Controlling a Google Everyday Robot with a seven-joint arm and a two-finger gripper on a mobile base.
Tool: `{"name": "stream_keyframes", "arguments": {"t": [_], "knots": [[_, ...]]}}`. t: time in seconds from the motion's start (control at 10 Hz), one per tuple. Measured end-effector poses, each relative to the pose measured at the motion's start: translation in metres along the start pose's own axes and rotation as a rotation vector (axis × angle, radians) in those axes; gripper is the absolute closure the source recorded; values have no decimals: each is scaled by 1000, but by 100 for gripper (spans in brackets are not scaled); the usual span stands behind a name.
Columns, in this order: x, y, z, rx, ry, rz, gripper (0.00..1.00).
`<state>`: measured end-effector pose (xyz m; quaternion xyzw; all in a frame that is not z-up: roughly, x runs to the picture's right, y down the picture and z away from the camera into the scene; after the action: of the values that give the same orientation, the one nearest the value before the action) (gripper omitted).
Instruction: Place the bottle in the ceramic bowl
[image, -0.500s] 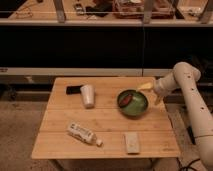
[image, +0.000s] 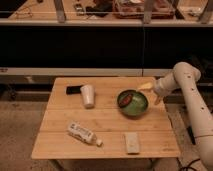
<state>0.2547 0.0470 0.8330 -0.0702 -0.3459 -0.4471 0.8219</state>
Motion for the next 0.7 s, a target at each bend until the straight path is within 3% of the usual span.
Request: {"name": "stream_keyframes", "arguments": {"t": [0.7], "knots": [[0,1,1,0,-2,2,20]]}}
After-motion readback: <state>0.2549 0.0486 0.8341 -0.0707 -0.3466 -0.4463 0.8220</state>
